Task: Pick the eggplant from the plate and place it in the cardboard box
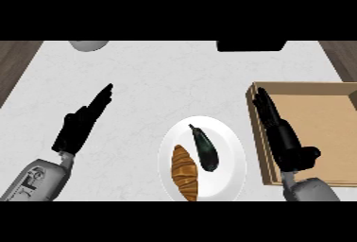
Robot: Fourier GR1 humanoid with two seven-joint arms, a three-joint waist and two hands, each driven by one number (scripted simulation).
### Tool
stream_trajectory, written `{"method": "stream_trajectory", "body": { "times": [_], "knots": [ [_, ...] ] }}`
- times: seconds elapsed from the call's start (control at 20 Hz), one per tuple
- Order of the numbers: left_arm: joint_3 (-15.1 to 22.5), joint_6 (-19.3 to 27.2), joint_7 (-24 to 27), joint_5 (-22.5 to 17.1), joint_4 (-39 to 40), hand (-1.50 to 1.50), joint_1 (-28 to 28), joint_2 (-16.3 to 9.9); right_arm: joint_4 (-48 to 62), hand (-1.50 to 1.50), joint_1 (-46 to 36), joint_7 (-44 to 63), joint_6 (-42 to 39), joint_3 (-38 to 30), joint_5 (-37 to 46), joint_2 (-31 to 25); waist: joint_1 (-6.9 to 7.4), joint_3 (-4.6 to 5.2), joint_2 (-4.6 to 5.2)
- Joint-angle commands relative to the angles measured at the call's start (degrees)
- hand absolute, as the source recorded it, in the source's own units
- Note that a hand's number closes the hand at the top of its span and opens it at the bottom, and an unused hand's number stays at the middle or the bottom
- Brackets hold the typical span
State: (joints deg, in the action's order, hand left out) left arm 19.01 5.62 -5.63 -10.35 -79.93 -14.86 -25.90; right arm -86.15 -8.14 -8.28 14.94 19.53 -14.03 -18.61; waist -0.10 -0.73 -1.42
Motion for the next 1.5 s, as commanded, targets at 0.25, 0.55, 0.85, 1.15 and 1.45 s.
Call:
{"method": "stream_trajectory", "body": {
  "times": [0.25,0.55,0.85,1.15,1.45],
  "knots": [
    [-3.4,-1.8,10.8,3.9,-6.4,0.0,-2.5,-3.9,3.6,-1.5,-21.8,15.5,-13.4,-16.1,-14.3,-11.1,2.31,0.79,1.64],
    [-6.2,-4.4,10.8,1.8,-5.1,0.0,-1.3,-3.5,20.2,-1.5,-18.8,0.2,-28.1,-9.1,-1.9,-16.9,1.2,0.67,1.79],
    [-4.6,-4.7,10.2,3.2,-8.0,0.0,1.3,-2.4,20.1,-1.5,-23.1,-7.5,-31.8,-2.5,9.1,-18.2,1.28,0.7,1.52],
    [-4.4,-4.0,8.5,4.0,-9.8,0.0,1.1,-1.1,17.7,-1.5,-29.1,-0.2,-39.6,5.2,16.2,-20.7,1.28,0.75,1.17],
    [-7.7,-6.4,11.7,3.6,-4.6,0.0,-0.7,-1.9,13.6,-1.5,-35.7,11.0,-47.3,12.0,19.1,-14.3,0.42,0.82,1.31]
  ]
}}
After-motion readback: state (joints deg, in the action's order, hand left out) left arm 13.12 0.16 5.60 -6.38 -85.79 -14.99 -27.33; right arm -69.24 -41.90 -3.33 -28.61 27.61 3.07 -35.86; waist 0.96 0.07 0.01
